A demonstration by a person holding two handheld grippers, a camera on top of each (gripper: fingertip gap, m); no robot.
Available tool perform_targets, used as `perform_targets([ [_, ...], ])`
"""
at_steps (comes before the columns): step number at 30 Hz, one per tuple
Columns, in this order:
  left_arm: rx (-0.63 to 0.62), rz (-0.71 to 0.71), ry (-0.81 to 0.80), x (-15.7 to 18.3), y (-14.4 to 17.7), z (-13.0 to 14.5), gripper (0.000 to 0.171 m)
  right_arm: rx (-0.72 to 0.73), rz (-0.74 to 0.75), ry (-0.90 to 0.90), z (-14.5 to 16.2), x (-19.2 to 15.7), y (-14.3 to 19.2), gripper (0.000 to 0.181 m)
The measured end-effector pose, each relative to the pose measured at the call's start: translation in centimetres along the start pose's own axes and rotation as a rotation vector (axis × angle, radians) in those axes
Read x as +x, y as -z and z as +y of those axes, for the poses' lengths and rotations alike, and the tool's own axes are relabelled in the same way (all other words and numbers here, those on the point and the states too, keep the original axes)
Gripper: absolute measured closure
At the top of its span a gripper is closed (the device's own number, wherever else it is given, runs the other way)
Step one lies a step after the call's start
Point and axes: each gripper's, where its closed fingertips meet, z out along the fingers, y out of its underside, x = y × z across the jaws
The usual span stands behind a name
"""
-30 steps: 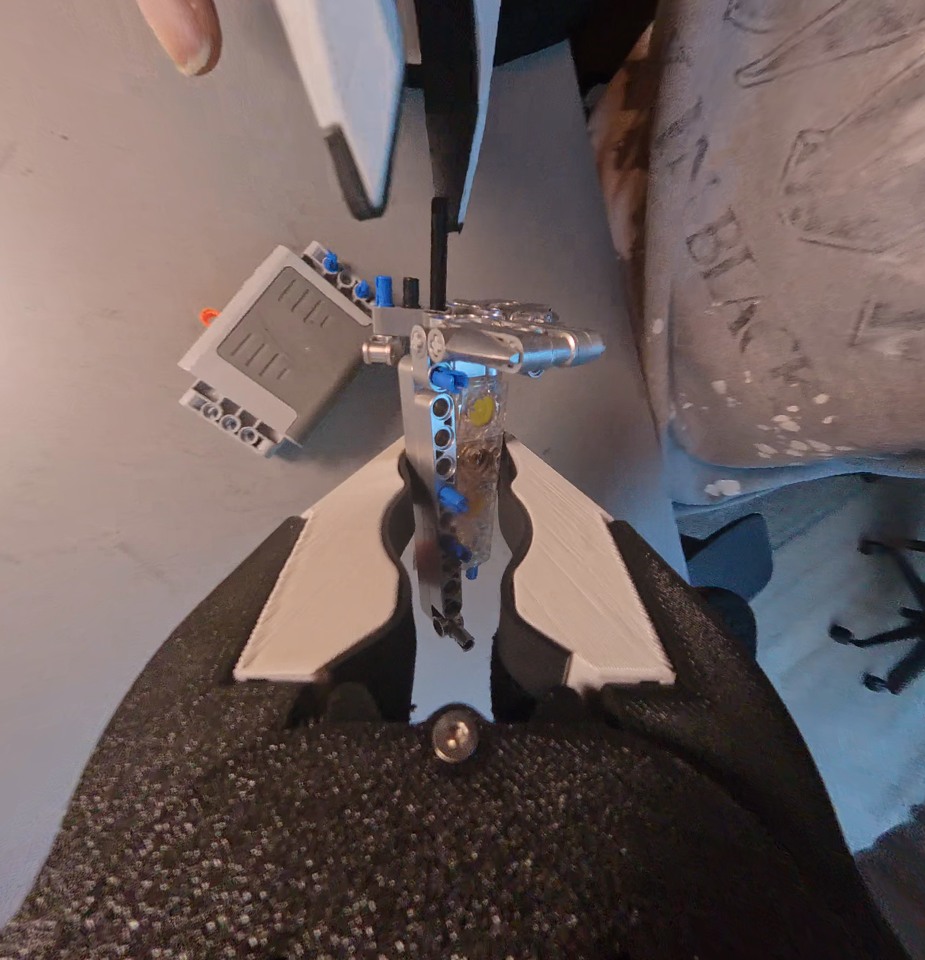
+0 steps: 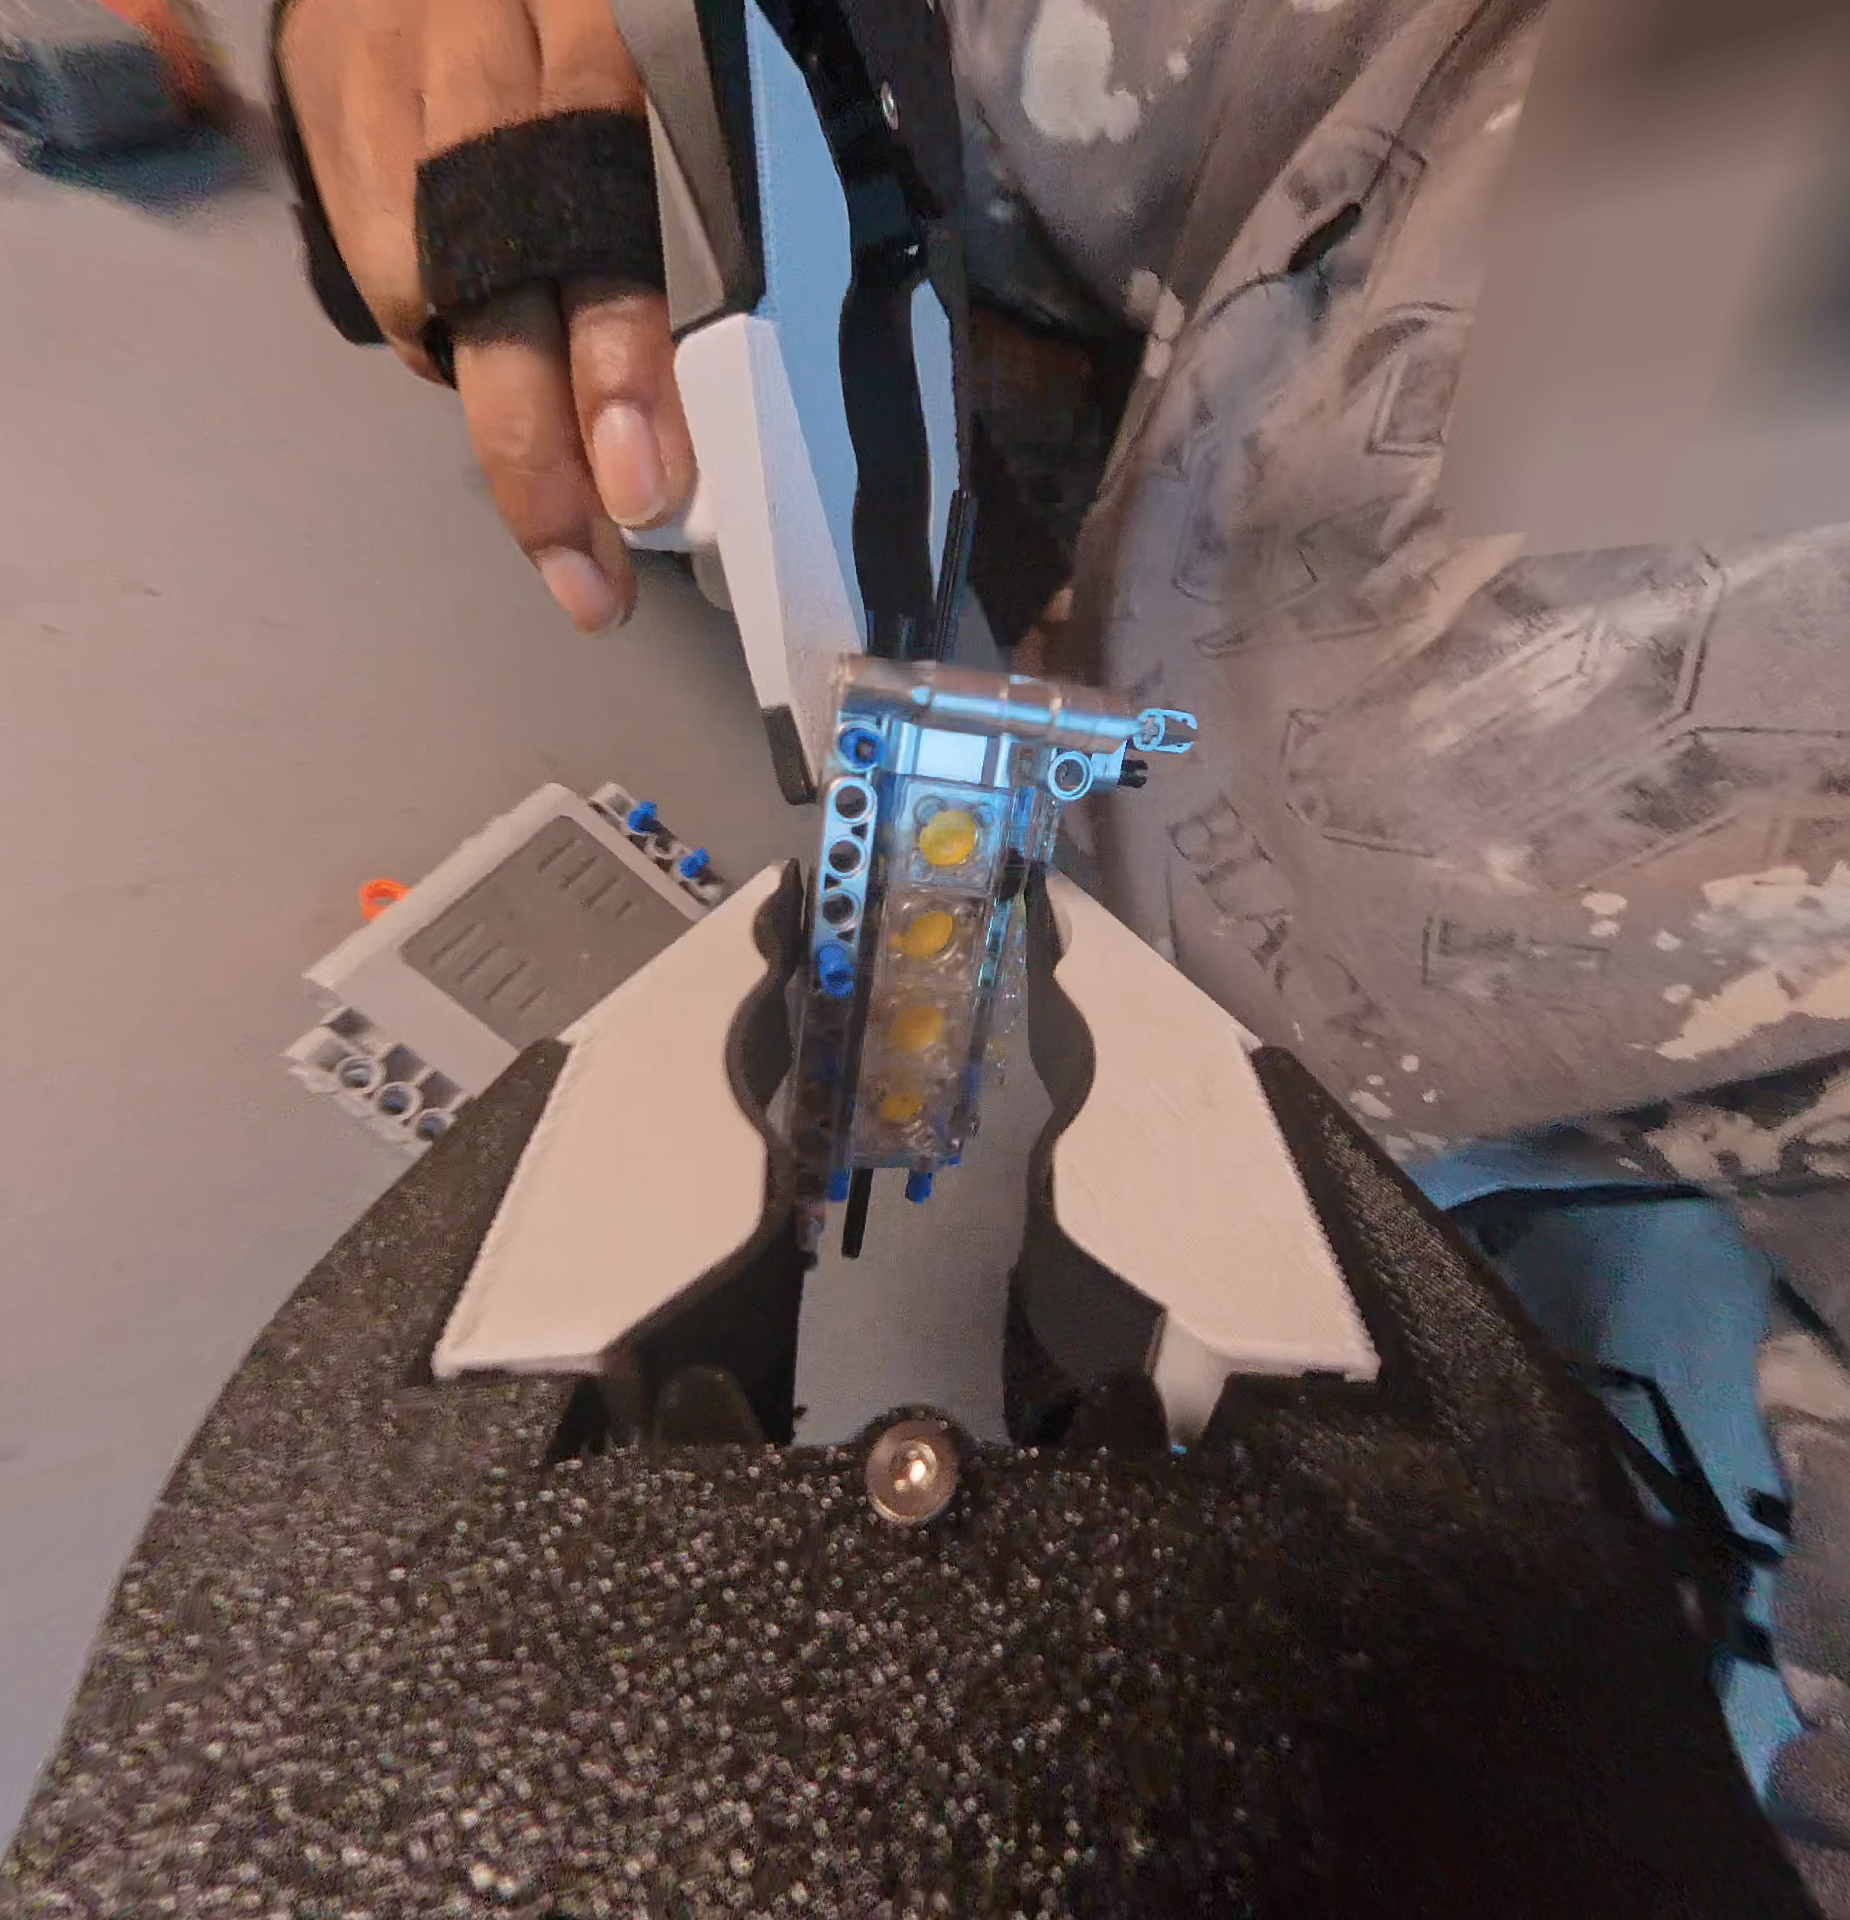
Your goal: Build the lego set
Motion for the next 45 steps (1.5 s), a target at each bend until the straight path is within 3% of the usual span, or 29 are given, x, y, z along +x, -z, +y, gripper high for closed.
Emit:
perform_targets([
  [5,0.096,-0.344,-0.094,-2.3,2.2,-0.6,0.117,0.027,0.028,-0.269,1.2,2.0,0.3,0.161],
  [9,0.168,-0.473,-0.066,-3.0,1.3,0.6,0.105,0.033,0.041,-0.386,1.7,2.4,0.0,0.161],
  [14,0.397,-0.606,-0.069,-3.3,1.0,-0.6,0.1,0.062,0.136,-0.411,1.0,3.4,0.1,0.162],
  [18,0.455,-0.733,-0.096,-3.6,2.2,-1.9,0.098,0.089,0.255,-0.41,0.6,4.9,0.7,0.162],
  [20,0.421,-0.803,-0.132,-3.9,2.9,-1.8,0.1,0.137,0.277,-0.416,0.1,5.4,1.3,0.162],
  [21,0.394,-0.831,-0.163,-4.1,3.2,-1.6,0.111,0.155,0.287,-0.432,-0.2,5.6,1.5,0.162],
  [27,0.393,-0.908,-0.244,-4.4,3.4,-3.0,0.117,0.167,0.34,-0.391,-0.6,5.7,1.5,0.162],
  [33,0.097,-1.151,-0.448,-6.4,4.7,-3.5,0.123,0.069,0.499,-0.26,-0.4,6.1,1.7,0.161],
  [45,-0.214,-1.143,-0.82,-7.2,3.2,-0.7,0.129,-0.08,0.215,-0.293,2.0,0.7,0.2,0.159],
])
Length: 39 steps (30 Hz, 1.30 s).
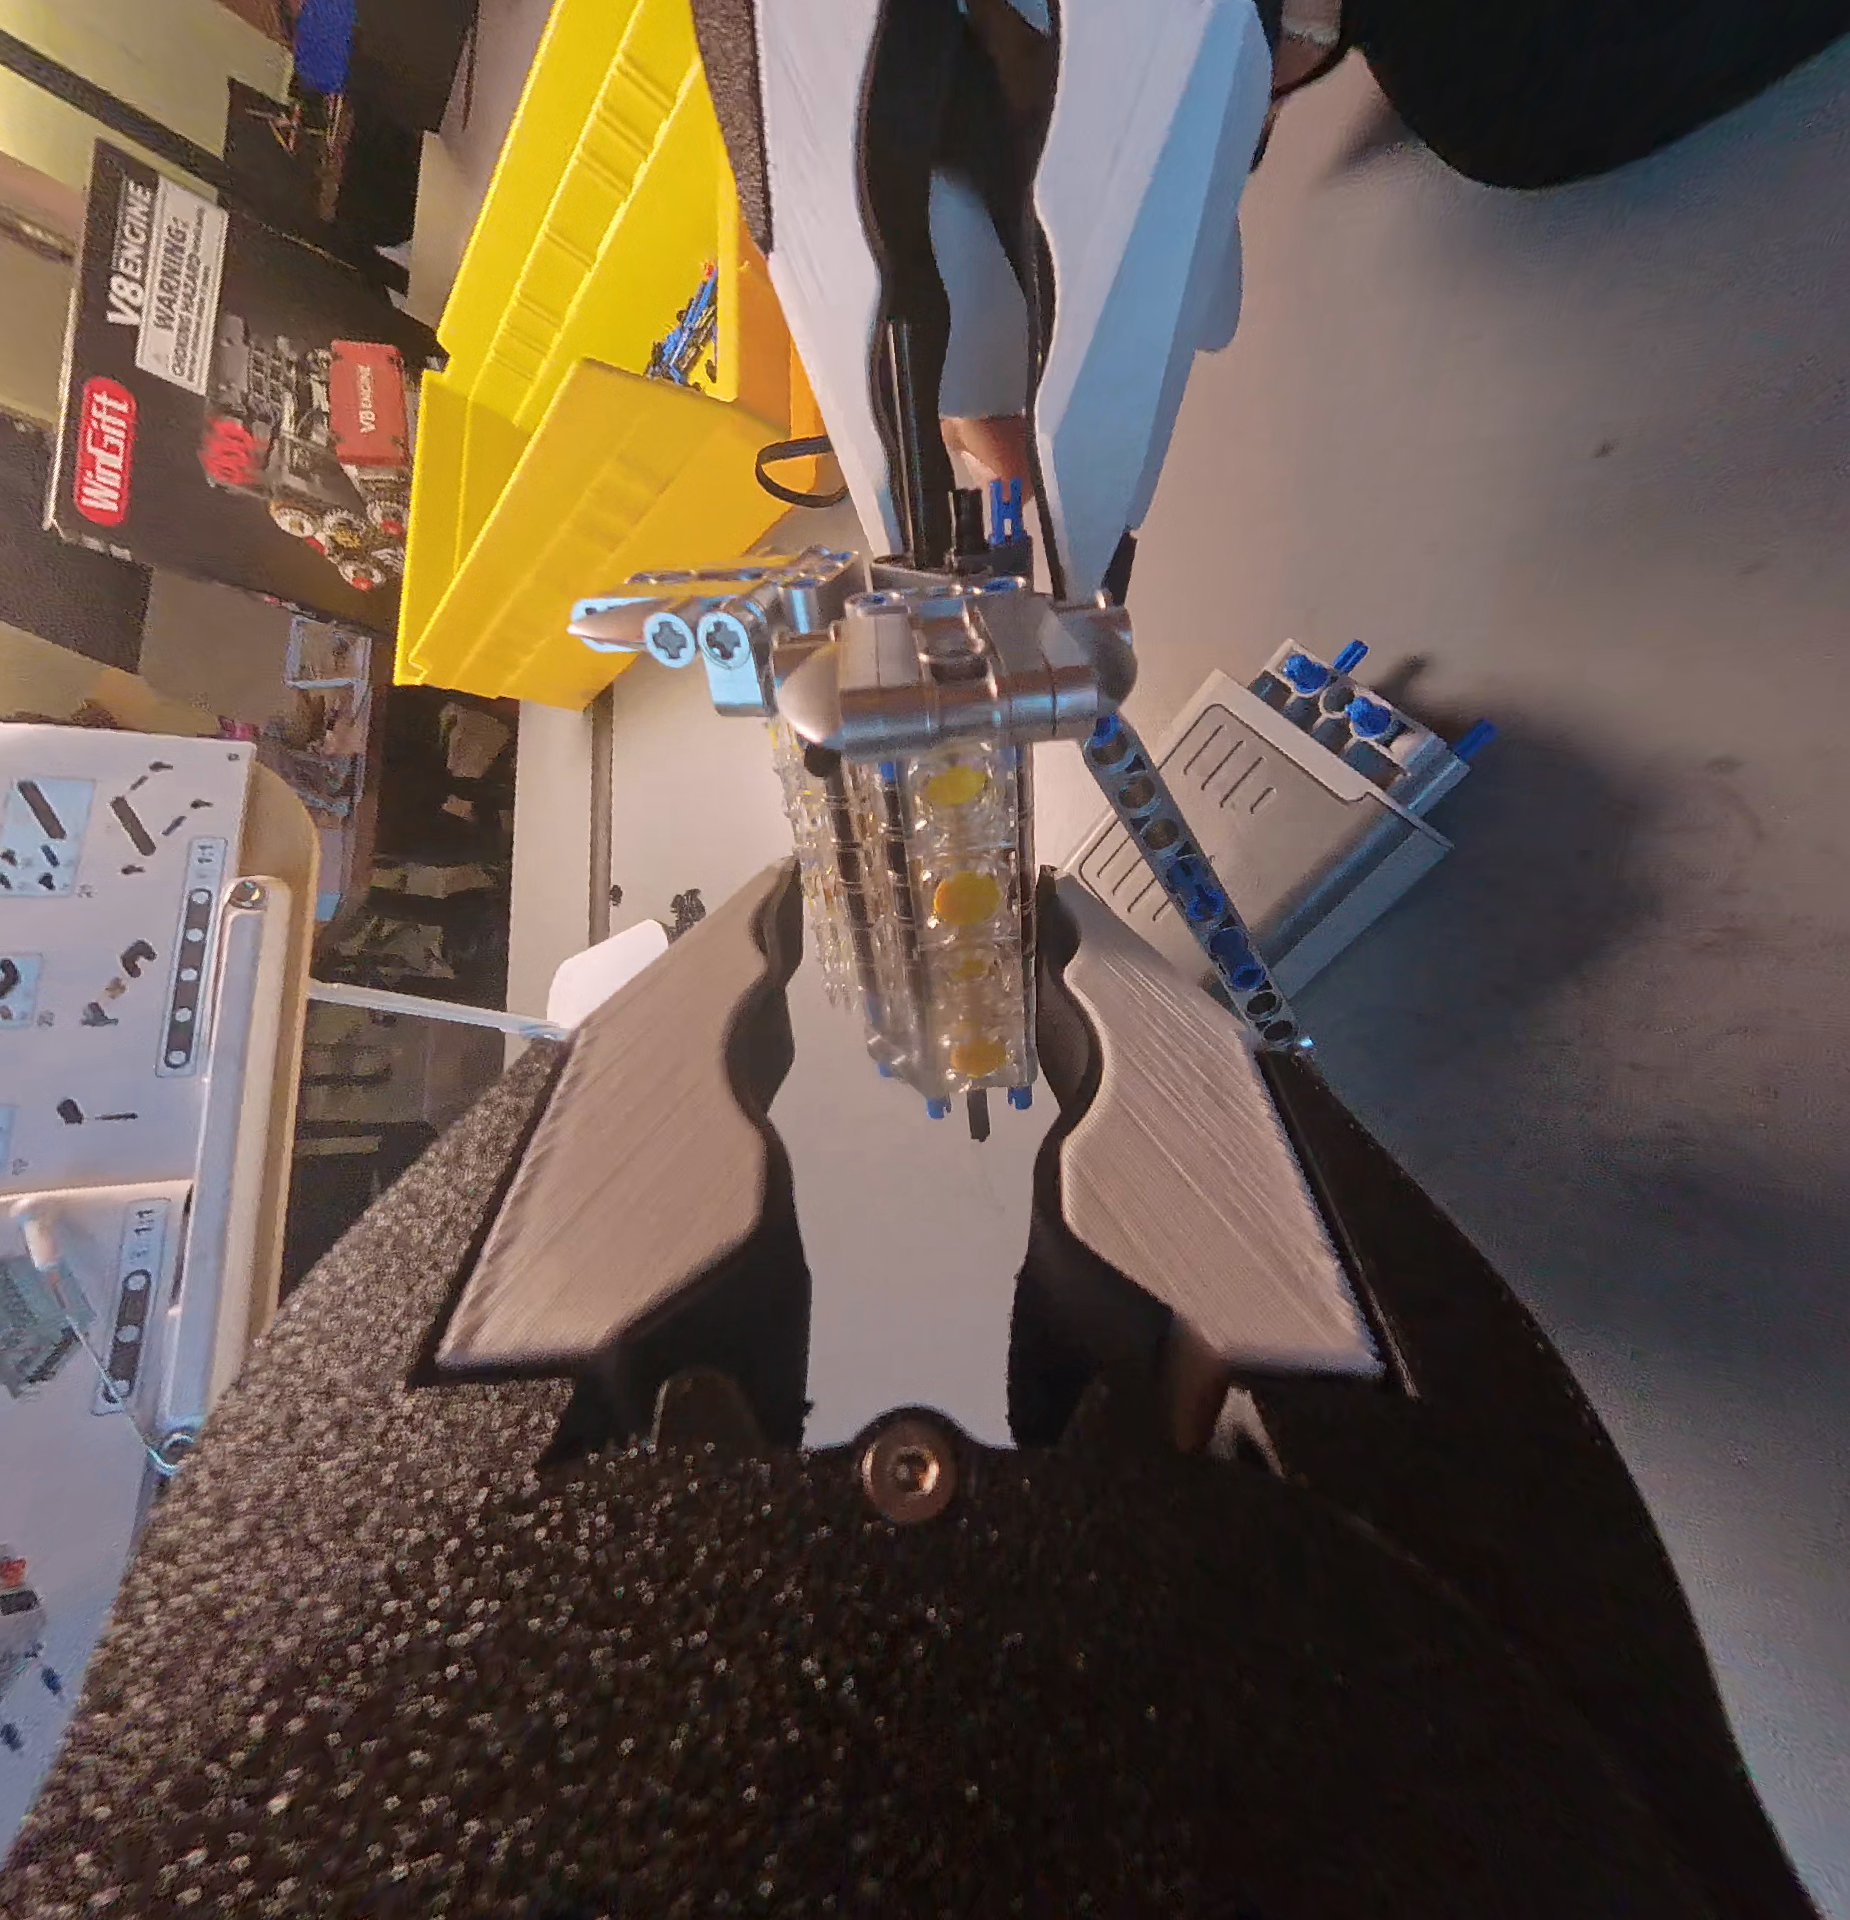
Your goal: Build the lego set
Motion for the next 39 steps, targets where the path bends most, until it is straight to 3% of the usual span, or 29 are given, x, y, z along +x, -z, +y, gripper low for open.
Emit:
perform_targets([
  [3,-0.01,0.023,-0.083,0.9,-0.2,0.2,0.131,-0.024,-0.114,0.043,0.6,-1.9,0.3,0.163],
  [4,-0.014,0.027,-0.12,1.1,-0.4,0.3,0.145,-0.049,-0.159,0.087,1.1,-2.8,0.3,0.165],
  [8,-0.052,0.052,-0.25,2.0,-1.3,0.8,0.148,-0.15,-0.173,0.171,3.1,-4.2,-0.4,0.166],
  [15,-0.12,-0.103,-0.406,1.4,-2.5,1.2,0.148,-0.191,-0.177,0.174,3.8,-3.9,-0.4,0.166],
  [24,-0.176,-0.296,-0.428,1.0,-1.9,0.5,0.148,-0.198,-0.2,0.174,3.5,-4.9,-0.6,0.166],
  [30,-0.227,-0.305,-0.44,1.6,-1.3,0.3,0.148,-0.228,-0.204,0.205,3.9,-5.4,-0.7,0.167],
  [39,-0.187,-0.307,-0.419,2.1,-1.3,-0.1,0.147,-0.237,-0.231,0.208,4.1,-5.7,-0.5,0.169],
])
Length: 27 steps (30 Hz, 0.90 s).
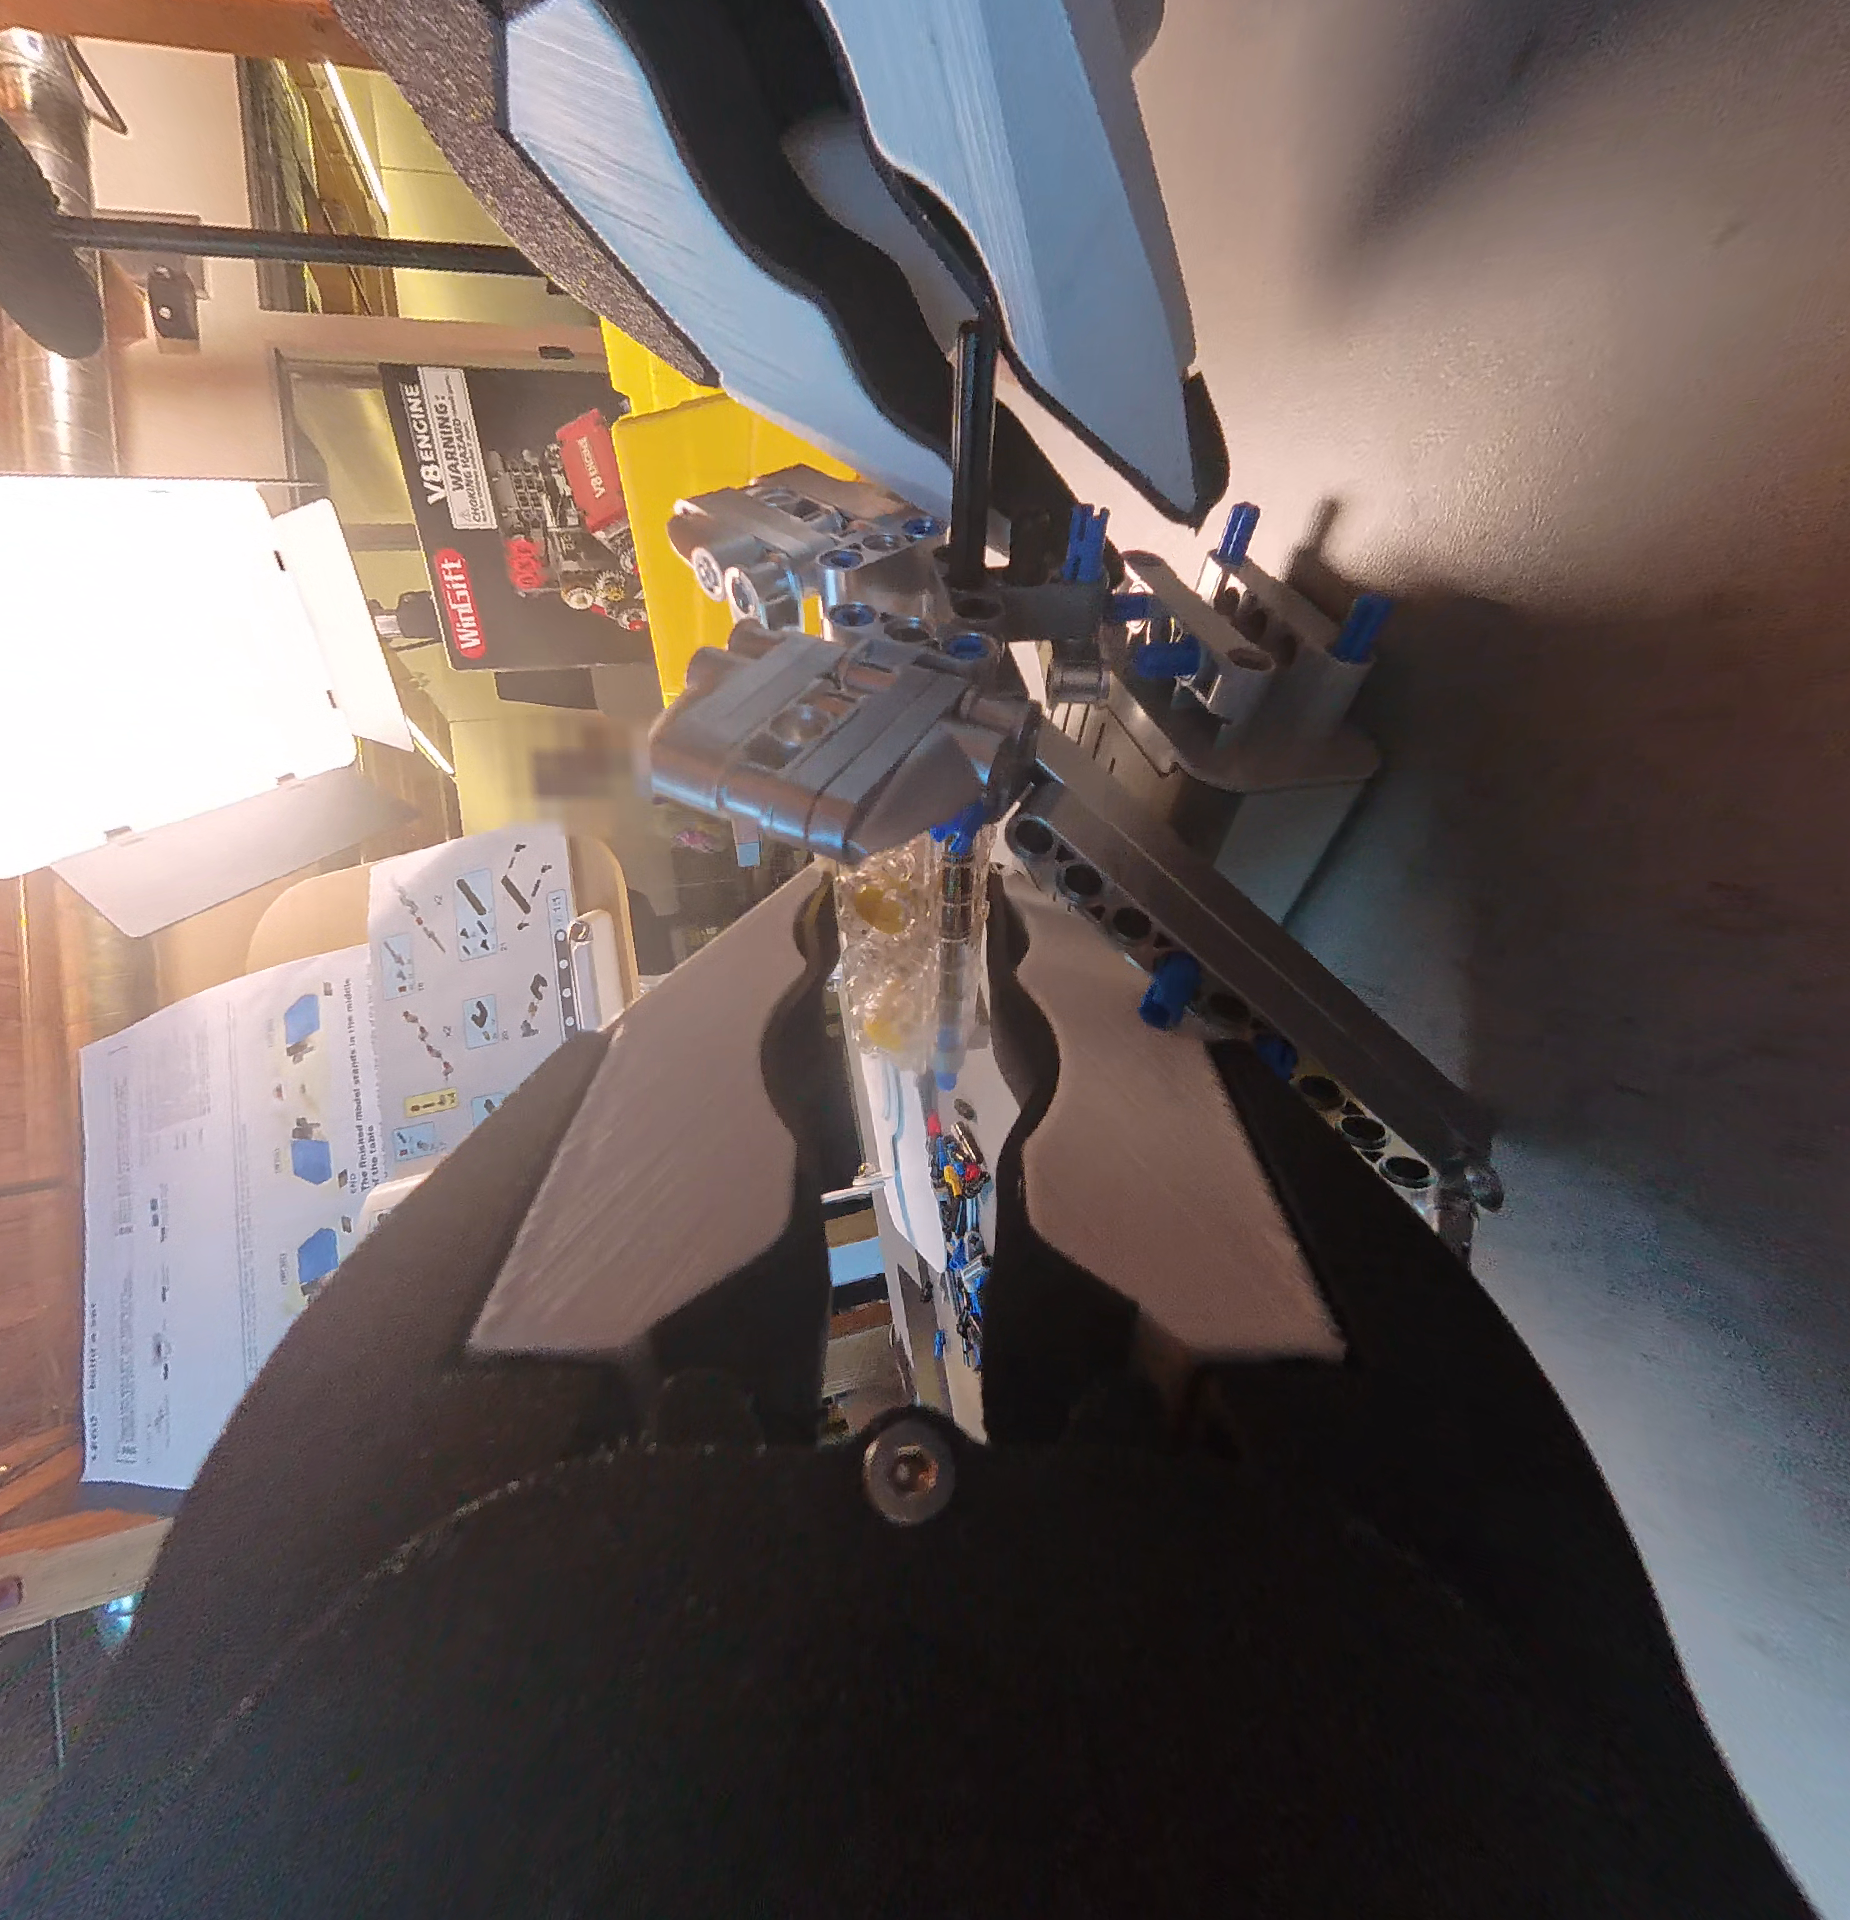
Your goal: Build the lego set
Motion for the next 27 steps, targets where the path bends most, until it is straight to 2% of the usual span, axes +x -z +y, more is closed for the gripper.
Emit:
perform_targets([
  [5,0.058,0.033,-0.088,0.5,0.5,-0.8,0.146,-0.016,-0.082,-0.035,0.5,-0.5,0.5,0.168],
  [12,0.073,0.095,-0.073,1.1,0.5,-0.8,0.146,-0.088,-0.141,-0.092,2.2,-0.6,0.9,0.167],
  [15,0.094,0.094,-0.039,1.1,0.5,-0.9,0.146,-0.113,-0.096,-0.121,3.3,0.8,1.1,0.161],
  [18,0.115,0.075,-0.012,1.0,0.4,-0.9,0.146,-0.006,-0.063,-0.195,2.4,2.3,1.1,0.153],
  [22,0.121,0.038,-0.01,0.6,0.3,-0.7,0.146,0.121,-0.076,-0.185,0.7,2.8,2.2,0.162],
  [27,0.12,0.079,0.006,0.7,0.1,-0.2,0.146,0.192,-0.102,-0.164,-0.7,3.0,2.6,0.164],
])
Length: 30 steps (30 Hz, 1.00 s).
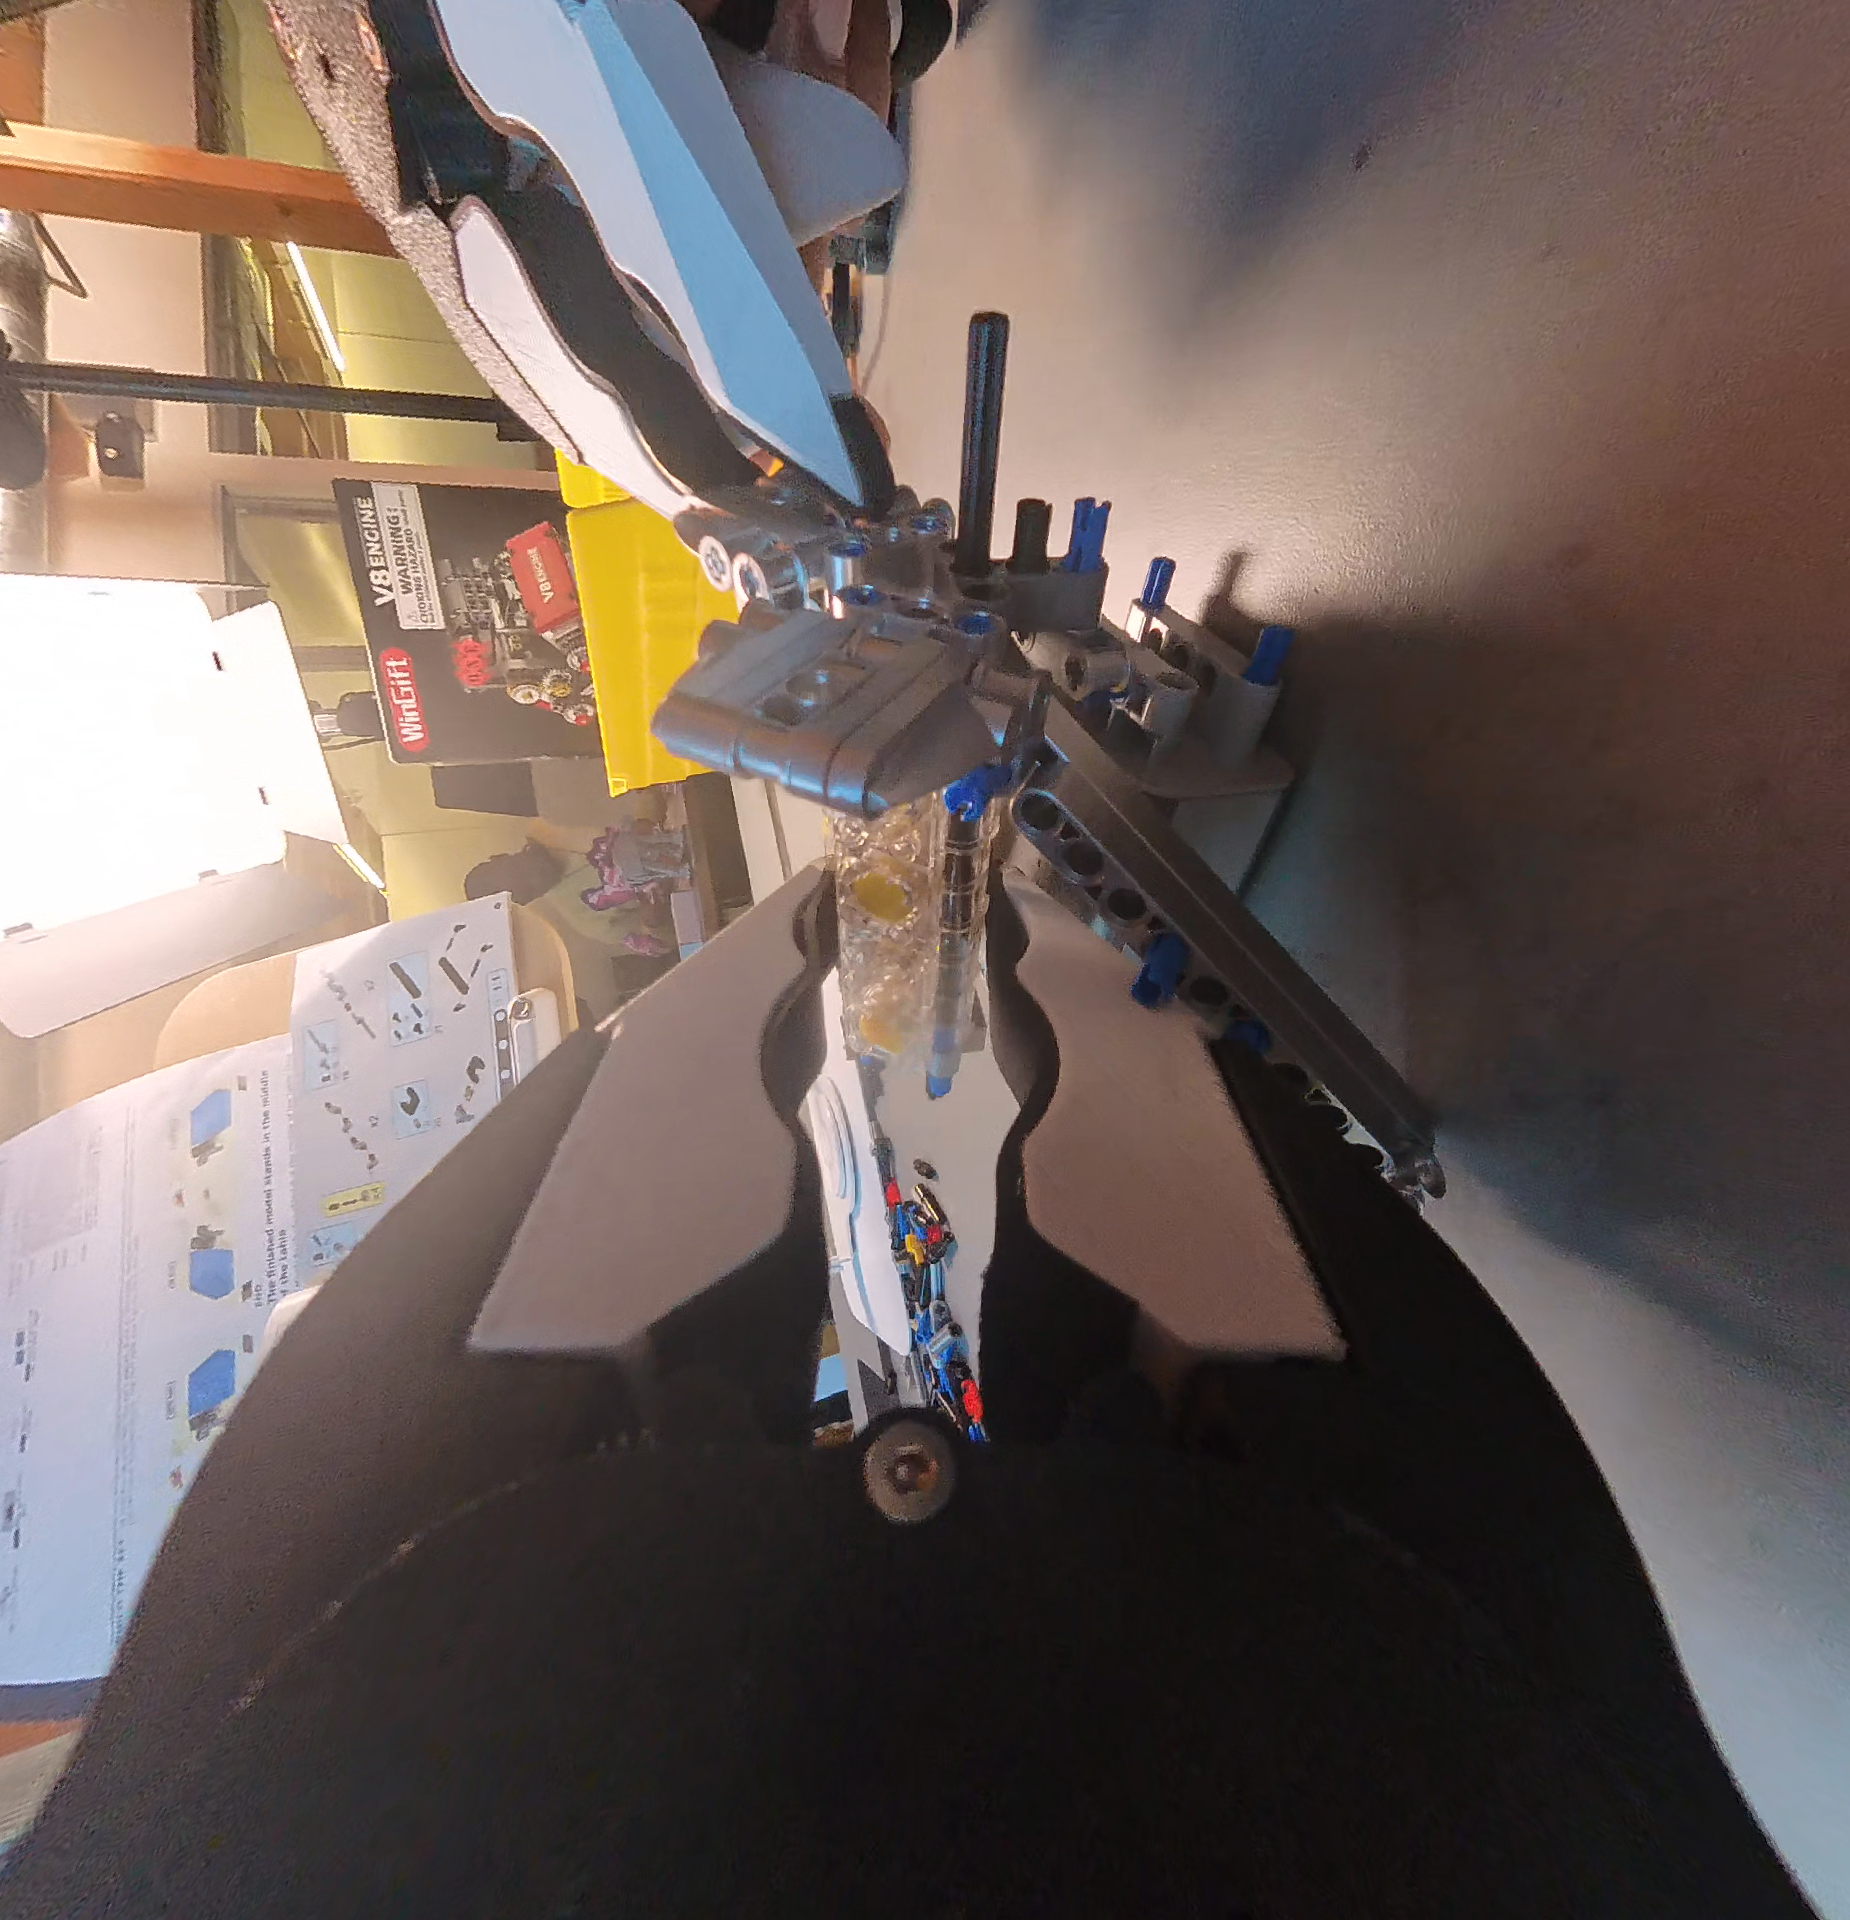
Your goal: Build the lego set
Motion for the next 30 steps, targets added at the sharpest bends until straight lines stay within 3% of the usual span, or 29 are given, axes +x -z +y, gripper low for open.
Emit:
perform_targets([
  [4,-0.071,0.038,-0.064,0.1,0.0,1.4,0.146,-0.021,-0.046,0.04,-0.4,0.2,-0.1,0.168],
  [9,-0.09,0.152,0.017,0.0,1.0,2.4,0.137,-0.054,-0.163,0.073,-0.4,0.2,0.1,0.173],
  [15,-0.075,0.202,0.084,-0.6,2.8,2.0,0.144,-0.041,-0.302,0.001,-0.7,0.6,0.5,0.174],
  [17,-0.086,0.295,0.235,0.0,4.2,2.1,0.15,-0.041,-0.34,-0.022,-0.5,0.5,0.7,0.174],
  [20,-0.046,0.482,0.669,1.2,6.4,1.6,0.144,-0.035,-0.372,-0.046,-0.2,0.7,0.8,0.174],
  [22,0.021,0.53,0.881,1.3,7.1,0.4,0.139,-0.047,-0.379,-0.05,0.2,1.0,0.7,0.174],
  [25,-0.004,0.445,0.912,1.3,6.1,-0.6,0.14,-0.06,-0.419,-0.058,0.3,0.9,0.6,0.174],
  [28,-0.042,0.364,0.93,1.2,5.0,-1.3,0.161,-0.06,-0.443,-0.071,0.3,1.2,0.6,0.174],
  [30,-0.061,0.354,0.975,1.2,4.8,-1.6,0.164,-0.069,-0.447,-0.074,0.5,1.4,0.6,0.174],
])
